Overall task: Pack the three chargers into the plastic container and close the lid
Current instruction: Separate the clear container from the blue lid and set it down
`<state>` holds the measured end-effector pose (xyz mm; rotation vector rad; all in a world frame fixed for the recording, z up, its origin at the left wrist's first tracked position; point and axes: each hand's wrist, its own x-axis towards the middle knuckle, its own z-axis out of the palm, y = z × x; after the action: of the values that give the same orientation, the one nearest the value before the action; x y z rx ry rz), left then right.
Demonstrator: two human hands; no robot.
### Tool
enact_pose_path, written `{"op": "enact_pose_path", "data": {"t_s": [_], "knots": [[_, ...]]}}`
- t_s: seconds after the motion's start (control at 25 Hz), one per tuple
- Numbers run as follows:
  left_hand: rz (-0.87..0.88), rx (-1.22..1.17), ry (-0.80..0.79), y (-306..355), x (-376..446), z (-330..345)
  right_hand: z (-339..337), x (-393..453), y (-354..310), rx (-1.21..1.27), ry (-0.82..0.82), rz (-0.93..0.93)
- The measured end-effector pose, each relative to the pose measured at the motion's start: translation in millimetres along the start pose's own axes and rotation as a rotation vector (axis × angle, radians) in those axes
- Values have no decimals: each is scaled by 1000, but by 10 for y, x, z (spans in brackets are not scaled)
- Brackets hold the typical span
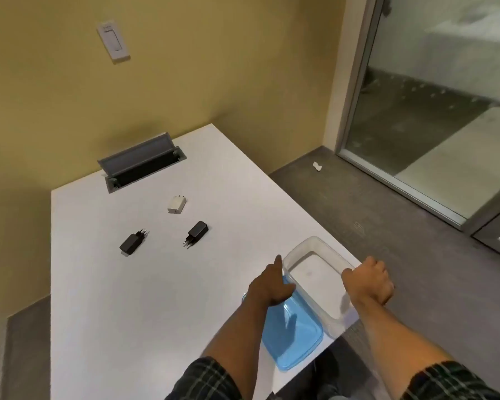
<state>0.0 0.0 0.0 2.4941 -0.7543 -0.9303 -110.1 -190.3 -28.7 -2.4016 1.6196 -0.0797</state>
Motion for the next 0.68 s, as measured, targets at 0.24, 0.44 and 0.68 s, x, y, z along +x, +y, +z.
{"op": "enact_pose_path", "data": {"t_s": [0.24, 0.44, 0.68], "knots": [[2, -32, -130, 313, 147, 281, -10, 51, 441, -53, -154, 92], [21, -38, -162, 489, 351, 422, 37, 231, 632, -76, -175, 91], [37, -179, -61, 638, 528, 454, 50, 460, 766, 40, -129, 43]]}}
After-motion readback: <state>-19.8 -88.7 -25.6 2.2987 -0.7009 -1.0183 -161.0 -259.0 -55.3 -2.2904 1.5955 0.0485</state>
